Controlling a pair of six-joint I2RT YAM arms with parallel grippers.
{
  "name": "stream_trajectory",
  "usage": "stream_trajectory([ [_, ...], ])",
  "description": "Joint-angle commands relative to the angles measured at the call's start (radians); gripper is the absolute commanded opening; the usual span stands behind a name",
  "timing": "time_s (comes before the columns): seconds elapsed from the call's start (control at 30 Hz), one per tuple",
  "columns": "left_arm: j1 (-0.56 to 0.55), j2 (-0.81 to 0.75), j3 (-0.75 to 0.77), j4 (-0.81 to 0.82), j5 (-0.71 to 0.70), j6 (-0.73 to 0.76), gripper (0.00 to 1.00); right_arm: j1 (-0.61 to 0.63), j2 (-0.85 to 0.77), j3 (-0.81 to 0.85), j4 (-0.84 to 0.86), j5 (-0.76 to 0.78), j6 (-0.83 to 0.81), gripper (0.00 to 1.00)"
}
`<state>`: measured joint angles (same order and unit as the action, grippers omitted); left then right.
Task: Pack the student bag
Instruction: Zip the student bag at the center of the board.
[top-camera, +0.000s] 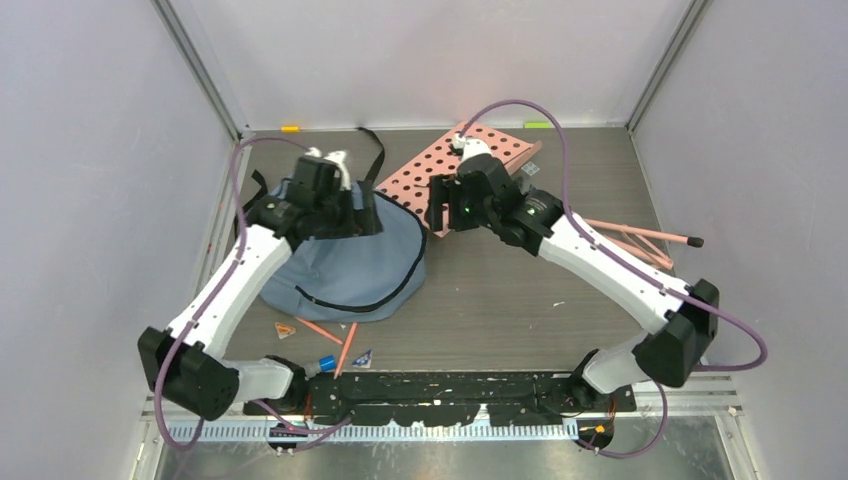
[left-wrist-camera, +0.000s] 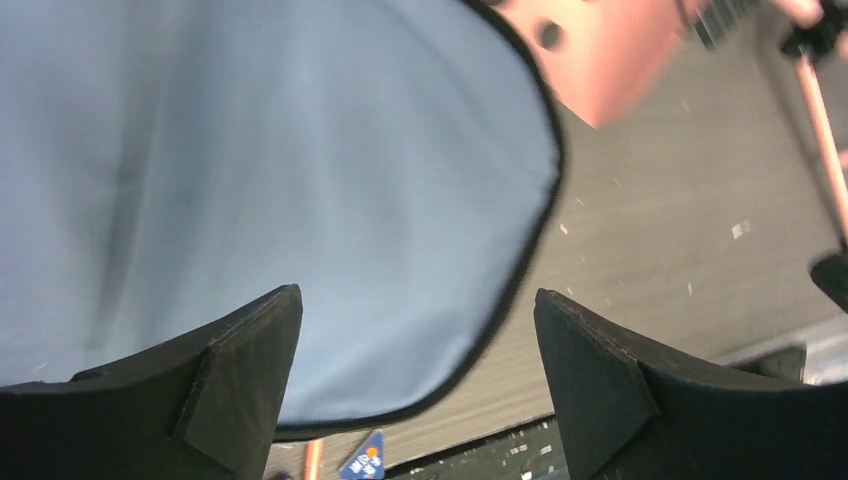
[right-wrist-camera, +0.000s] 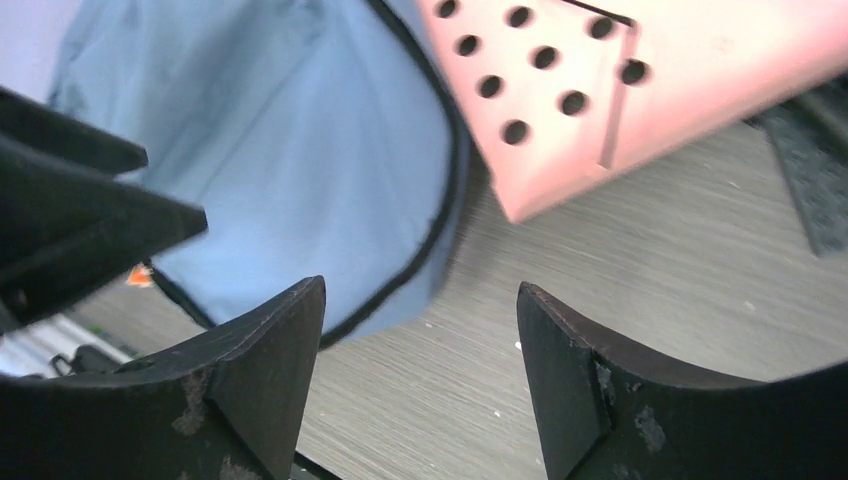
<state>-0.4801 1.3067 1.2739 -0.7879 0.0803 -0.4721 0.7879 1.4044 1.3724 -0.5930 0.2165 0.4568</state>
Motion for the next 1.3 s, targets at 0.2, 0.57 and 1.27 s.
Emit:
stream_trajectory([
  [0.2, 0.451, -0.236, -0.227, -0.117, -0.073, -0.052, 0.90, 0.049, 0.364, 0.353, 0.115, -0.499, -0.055, 0.69],
  [0.57, 0.667, -0.219, -0.390, 0.066, -0.101, -0.067, 0.73, 0.237, 0.790, 0.894, -0.089, -0.569, -0.115, 0.62],
  [1.27, 0.731, -0.229, -0.541, 0.144, -0.098, -0.122, 0.42, 0.363, 1.037, 1.101, -0.142, -0.393, -0.219, 0.53],
])
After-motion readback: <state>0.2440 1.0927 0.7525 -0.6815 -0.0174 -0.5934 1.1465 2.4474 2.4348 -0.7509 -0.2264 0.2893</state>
